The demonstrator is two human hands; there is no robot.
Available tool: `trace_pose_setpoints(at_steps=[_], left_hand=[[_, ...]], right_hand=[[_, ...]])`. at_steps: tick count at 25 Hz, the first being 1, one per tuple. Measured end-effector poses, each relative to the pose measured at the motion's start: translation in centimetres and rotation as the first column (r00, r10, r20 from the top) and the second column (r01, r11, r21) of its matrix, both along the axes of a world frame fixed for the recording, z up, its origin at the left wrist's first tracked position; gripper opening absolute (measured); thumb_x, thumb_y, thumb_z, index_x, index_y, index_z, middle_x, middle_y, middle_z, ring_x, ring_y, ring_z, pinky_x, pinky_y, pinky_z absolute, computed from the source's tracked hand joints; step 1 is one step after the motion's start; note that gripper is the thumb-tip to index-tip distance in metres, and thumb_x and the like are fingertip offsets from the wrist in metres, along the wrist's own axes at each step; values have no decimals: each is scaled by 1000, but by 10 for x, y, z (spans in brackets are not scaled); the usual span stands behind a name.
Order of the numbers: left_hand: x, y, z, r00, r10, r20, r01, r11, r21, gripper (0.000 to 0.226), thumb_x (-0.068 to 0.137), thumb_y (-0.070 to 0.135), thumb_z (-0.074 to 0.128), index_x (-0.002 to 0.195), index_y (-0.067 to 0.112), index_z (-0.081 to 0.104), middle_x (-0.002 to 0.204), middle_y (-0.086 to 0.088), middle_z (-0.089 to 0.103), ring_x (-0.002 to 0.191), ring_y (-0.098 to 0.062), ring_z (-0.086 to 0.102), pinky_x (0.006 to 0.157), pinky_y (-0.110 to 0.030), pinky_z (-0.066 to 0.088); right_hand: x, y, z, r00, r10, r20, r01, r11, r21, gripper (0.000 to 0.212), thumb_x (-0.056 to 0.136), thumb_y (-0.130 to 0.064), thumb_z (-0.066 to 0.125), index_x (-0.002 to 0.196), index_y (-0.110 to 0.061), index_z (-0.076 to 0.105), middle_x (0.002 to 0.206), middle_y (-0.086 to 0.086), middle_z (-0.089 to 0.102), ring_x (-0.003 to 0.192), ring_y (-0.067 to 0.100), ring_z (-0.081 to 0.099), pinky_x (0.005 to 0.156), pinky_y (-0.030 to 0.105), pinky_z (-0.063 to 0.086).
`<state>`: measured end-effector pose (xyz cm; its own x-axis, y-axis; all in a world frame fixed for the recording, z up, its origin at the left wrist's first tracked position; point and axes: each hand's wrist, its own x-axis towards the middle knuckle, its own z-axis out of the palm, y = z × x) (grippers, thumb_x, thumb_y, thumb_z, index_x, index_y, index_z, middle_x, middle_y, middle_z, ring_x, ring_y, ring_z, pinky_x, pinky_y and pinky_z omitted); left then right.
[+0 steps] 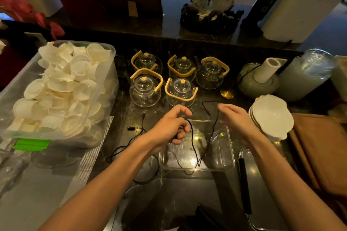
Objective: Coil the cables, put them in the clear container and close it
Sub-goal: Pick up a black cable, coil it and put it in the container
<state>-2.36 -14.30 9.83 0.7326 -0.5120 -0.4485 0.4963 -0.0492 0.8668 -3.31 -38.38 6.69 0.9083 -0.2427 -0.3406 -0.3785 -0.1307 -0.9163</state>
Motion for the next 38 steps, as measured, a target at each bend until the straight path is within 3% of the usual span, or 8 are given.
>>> trace_pose_setpoints(at_steps=[3,8,12,15,23,30,34,38], left_hand=[[-2,-4,3,996,58,-73,-72,976,-205,24,98,-1,39,114,0,57,78,-11,61,57,-13,51,46,-22,42],[3,7,4,986,89,-144,-153,836,-528,47,91,-3,37,134,-7,55,121,-24,69,106,-27,69,89,-32,57],[-4,4,0,961,262,92,-217,915,-341,24,101,16,55,115,9,73,94,-3,72,89,-14,66,78,-27,52],[-5,0,0,924,358,138,-317,915,-251,33,105,29,46,107,11,74,102,-6,71,102,-22,66,92,-35,51],[-4,-6,5,947,293,-132,-321,832,-453,50,110,28,29,124,-9,59,119,-29,70,116,-36,68,98,-38,56],[-9,15,8,962,-81,-261,-95,796,-597,51,103,37,37,102,3,76,85,-18,78,82,-29,78,66,-33,64],[-15,10,-7,955,-178,-235,85,930,-358,57,107,40,35,122,-5,67,108,-29,73,99,-35,75,77,-36,64],[-16,-5,-18,962,26,-272,-75,982,-172,53,109,38,36,124,-6,61,111,-28,73,105,-35,73,83,-37,63]], right_hand=[[-12,25,20,876,471,103,-468,882,-54,28,100,-38,61,126,-36,71,127,-14,72,120,1,63,95,19,52],[-16,52,31,921,355,161,-390,852,349,28,105,-20,53,123,-7,69,114,19,71,101,30,69,90,35,56],[-20,63,27,919,348,187,-384,899,213,17,105,-15,54,96,-6,63,79,7,59,73,21,57,80,42,49],[-28,75,25,910,373,180,-413,844,341,15,105,-16,55,94,-11,62,73,3,51,56,14,49,59,36,50],[-44,92,2,873,483,70,-461,769,443,37,98,-45,65,80,-12,68,57,0,50,41,8,35,40,20,31],[-21,46,-8,696,706,-129,-605,674,423,37,87,-45,77,77,-17,55,56,-7,36,46,8,32,46,21,29],[9,33,16,762,622,-179,-562,773,296,41,92,-47,70,69,-15,59,50,-7,32,44,9,25,46,26,20],[11,53,41,833,520,-187,-518,853,65,37,102,-35,58,70,-20,69,51,-9,44,44,6,35,41,20,28]])
